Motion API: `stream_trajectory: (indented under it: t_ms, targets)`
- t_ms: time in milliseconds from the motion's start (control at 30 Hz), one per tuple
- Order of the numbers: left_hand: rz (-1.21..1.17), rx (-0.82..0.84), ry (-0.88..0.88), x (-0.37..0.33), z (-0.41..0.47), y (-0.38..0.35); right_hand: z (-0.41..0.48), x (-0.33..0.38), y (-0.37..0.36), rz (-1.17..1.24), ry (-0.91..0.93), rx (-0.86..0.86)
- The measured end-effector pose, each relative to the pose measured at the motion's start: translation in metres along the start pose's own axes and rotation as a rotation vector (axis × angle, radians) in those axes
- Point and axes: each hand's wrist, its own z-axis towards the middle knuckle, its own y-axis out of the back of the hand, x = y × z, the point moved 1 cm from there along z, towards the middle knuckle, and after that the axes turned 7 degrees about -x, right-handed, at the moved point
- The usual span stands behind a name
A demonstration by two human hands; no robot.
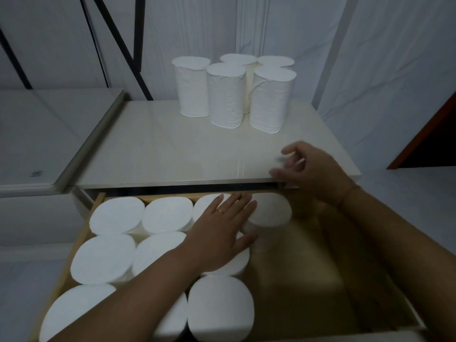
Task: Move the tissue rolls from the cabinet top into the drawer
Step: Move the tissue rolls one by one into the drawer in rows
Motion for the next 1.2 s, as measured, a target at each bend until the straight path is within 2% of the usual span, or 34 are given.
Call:
stream_trajectory:
  t_ms: [100,200,267,533,833,967,1067,1200]
  targets:
    - [0.001,0.006,0.008,-0.001,0.0,0.0,0.045,-0.004,0.009,0.229,-0.144,-0.207]
    - [-0.005,0.015,0.009,0.0,0.001,0.001,0.087,-0.018,-0.002,0.404,-0.281,-0.227]
    - [-0.016,0.023,0.01,0.001,0.002,0.001,0.11,-0.025,-0.01,0.43,-0.317,-0.238]
    - [-0.044,0.021,0.008,0.003,0.003,0.001,0.163,-0.025,-0.033,0.507,-0.31,-0.283]
    - [-0.061,0.01,-0.001,0.003,0.003,0.003,0.165,-0.024,-0.042,0.518,-0.298,-0.308]
    - [-0.045,0.001,-0.001,0.004,0.003,0.001,0.142,-0.023,-0.035,0.592,-0.278,-0.25]
    - [-0.05,-0.008,-0.002,0.005,0.003,-0.001,0.113,-0.023,-0.024,0.634,-0.244,-0.103]
    - [-0.044,-0.02,-0.01,0.005,0.003,-0.001,0.064,-0.019,0.0,0.554,-0.171,0.043]
